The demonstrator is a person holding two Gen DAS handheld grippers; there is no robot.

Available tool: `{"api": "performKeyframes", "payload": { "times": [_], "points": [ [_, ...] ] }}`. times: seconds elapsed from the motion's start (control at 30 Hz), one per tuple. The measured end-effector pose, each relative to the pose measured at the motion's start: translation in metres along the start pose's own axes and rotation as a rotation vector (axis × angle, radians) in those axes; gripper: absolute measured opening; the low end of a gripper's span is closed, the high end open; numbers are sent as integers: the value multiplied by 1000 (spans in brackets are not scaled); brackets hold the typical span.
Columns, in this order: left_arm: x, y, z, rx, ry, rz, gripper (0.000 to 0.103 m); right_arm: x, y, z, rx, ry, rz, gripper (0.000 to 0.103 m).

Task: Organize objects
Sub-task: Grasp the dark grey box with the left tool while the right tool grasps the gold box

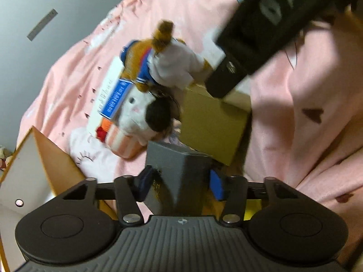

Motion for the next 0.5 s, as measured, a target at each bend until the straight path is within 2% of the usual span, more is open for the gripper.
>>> {"api": "performKeyframes", "payload": {
  "times": [0.13, 0.23, 0.37, 0.43, 0.5],
  "points": [
    [-10, -6, -9, 20, -14, -53, 44, -2, -2, 1, -4, 6, -16, 49],
    [-21, -9, -11, 17, -24, -101, 41, -8, -6, 2, 0, -6, -40, 42],
    [-35, -13, -10, -10, -15, -189, 39, -11, -8, 12, -39, 11, -62, 44],
    [-42, -10, -11, -26, -41, -218, 38, -9, -8, 20, -70, 1, -57, 44],
    [-48, -14, -8, -50, -25, -263, 38, -6, -9, 28, -105, -4, -47, 48]
  ]
}}
Point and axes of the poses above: each gripper's, at about its wrist camera, not at the fingertips, and z roughly the way its jaws point, x to its right, y to its underside, the point moved 5 cm from there along z, roughly the way its jaws point, and after that the axes turned 15 degrees about -z, right-handed, at the moved point
